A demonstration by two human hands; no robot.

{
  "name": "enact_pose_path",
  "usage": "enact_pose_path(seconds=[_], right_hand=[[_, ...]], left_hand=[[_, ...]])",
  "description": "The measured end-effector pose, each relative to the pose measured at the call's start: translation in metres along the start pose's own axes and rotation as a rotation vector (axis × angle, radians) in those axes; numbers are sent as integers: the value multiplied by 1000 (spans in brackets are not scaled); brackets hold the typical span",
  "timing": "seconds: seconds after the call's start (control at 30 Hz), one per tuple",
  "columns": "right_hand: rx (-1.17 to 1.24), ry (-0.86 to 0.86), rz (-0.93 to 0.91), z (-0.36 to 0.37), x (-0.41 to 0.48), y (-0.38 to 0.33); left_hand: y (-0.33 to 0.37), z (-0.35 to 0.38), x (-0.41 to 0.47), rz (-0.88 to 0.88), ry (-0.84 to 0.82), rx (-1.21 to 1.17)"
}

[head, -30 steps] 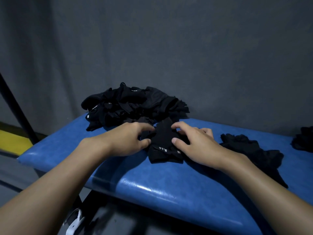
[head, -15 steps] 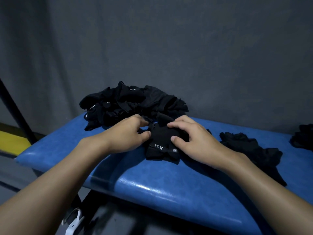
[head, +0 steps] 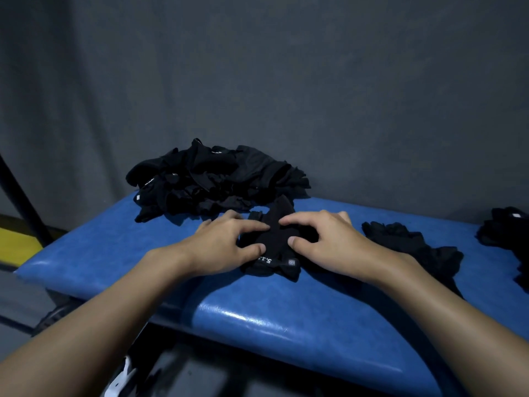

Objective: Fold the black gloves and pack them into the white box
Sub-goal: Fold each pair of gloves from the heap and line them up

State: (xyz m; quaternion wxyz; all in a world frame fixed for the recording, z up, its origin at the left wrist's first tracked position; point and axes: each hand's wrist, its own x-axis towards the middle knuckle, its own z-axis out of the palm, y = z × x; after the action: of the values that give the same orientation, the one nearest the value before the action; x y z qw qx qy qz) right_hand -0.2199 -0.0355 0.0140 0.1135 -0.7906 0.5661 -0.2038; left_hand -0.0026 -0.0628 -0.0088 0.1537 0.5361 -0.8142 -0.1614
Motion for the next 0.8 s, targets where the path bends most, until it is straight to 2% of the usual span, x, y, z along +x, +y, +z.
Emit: enact_pose_path(seconds=[0.13,0.27,0.43,0.57,0.8], right_hand=[[-6,-15,22,0,0,4],[-53,43,-67,1,3,2],[197,116,-74,-10,3,7],[353,216,-51,-28,-1,13],[394,265,7,-48,-17,38]], left_hand=[[-4,4,1,6,-1,-16],[-2,1,1,57,75,-131],[11,-11,2,133,283,-332],[32,-16,6,166,389,-395],[70,-9,16,182,366,-539]])
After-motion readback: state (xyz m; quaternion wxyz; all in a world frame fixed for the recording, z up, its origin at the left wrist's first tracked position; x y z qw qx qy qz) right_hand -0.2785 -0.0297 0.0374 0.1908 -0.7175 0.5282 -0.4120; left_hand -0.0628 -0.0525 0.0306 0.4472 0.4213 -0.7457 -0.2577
